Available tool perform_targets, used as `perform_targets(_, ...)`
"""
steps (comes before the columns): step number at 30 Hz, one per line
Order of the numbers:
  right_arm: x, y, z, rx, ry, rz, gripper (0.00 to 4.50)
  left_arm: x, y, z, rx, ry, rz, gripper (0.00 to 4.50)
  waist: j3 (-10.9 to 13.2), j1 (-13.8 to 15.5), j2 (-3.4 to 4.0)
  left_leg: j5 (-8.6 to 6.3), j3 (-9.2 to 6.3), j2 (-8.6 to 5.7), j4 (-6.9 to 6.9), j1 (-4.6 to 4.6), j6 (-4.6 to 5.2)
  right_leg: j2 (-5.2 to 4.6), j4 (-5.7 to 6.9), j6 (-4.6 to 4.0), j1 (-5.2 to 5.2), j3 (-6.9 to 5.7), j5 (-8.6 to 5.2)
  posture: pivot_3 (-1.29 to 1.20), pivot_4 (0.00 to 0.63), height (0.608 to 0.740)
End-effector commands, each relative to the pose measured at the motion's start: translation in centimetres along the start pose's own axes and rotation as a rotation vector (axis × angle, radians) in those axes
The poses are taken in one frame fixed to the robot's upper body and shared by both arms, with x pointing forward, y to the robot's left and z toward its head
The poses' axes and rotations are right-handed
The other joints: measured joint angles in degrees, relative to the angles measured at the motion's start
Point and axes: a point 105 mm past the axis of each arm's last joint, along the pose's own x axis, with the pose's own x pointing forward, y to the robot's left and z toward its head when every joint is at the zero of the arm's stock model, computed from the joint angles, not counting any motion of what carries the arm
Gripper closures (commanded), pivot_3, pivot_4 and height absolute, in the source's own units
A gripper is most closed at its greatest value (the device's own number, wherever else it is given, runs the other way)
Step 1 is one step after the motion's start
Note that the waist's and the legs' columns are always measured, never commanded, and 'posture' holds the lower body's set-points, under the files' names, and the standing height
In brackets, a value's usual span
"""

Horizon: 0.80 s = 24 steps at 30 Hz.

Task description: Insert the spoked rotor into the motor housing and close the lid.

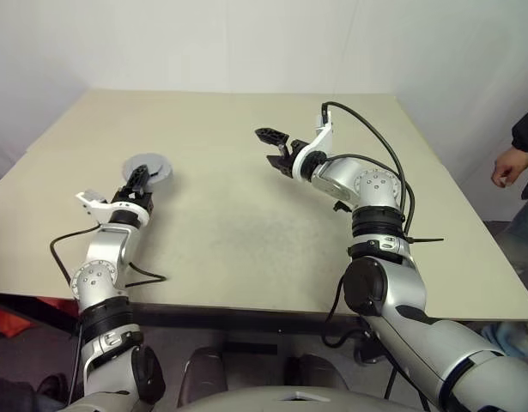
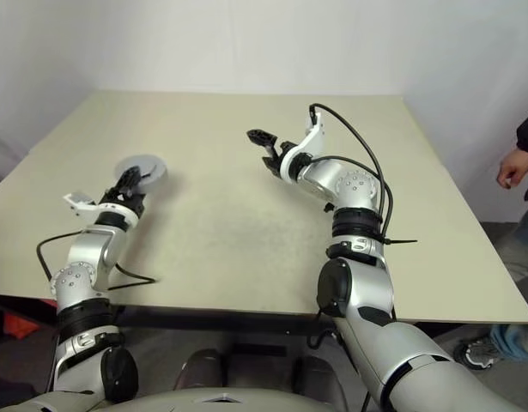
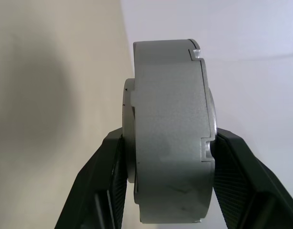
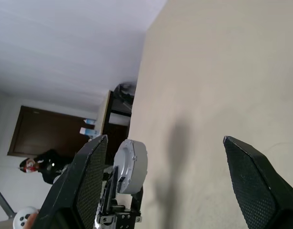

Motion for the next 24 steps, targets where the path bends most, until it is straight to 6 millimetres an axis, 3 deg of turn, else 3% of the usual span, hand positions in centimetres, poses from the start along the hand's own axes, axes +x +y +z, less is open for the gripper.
perform_targets(1, -0.1, 0.7, 0.5, -0.016, -0.017, 0.020, 0.12, -0.1, -2.4, 1.6, 0.037, -0.062, -0.064, 2.43, 0.00, -0.10, -0.02, 0.00, 0.00, 0.00, 0.01, 0.02, 0.00, 0.00, 0.00, 0.11, 0.01, 0.01, -0.05, 0.00, 0.000, 0.740)
perform_targets(11, 0.2, 0.3, 0.5, -0.016, -0.007, 0.013, 0.12, -0.3, 1.0, 3.0, -0.009, -0.160, 0.138, 2.43, -0.01, -0.48, -0.08, 0.04, 0.00, 0.03, 0.01, 0.06, -0.07, 0.03, 0.10, 0.10, 0.00, 0.02, -0.03, 0.00, 0.000, 0.740)
perform_targets(24, 0.4, -0.1, 0.6, -0.020, -0.012, 0.000, 0.12, 0.1, 1.6, 3.1, -0.072, -0.177, 0.229, 2.43, 0.00, -0.46, -0.23, 0.04, -0.01, 0.02, 0.01, 0.06, -0.07, 0.02, 0.10, 0.06, 0.00, 0.02, -0.01, 0.00, 0.000, 0.740)
